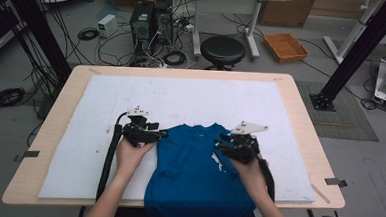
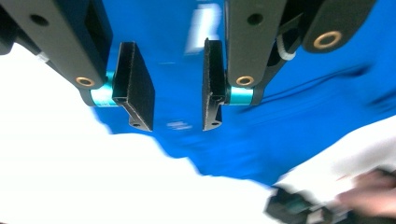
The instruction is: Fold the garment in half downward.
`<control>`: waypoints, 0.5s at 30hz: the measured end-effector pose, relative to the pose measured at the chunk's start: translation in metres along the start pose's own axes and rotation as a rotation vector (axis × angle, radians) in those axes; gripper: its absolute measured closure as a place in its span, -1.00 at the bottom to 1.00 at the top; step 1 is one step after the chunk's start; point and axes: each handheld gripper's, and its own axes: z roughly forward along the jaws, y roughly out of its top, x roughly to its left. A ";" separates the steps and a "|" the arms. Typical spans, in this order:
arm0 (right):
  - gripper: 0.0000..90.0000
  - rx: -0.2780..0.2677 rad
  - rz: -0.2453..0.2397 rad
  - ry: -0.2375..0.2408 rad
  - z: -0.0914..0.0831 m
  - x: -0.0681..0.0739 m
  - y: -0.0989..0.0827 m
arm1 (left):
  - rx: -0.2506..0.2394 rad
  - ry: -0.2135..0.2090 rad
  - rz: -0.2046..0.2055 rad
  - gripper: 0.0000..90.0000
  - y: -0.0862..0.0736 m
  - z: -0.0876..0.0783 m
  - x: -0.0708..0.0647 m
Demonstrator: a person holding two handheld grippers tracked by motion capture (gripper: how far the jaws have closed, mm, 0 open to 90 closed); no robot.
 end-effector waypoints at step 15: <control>0.53 0.168 0.100 -0.080 0.048 -0.079 0.004 | 0.102 -0.008 0.007 0.21 0.008 0.030 0.010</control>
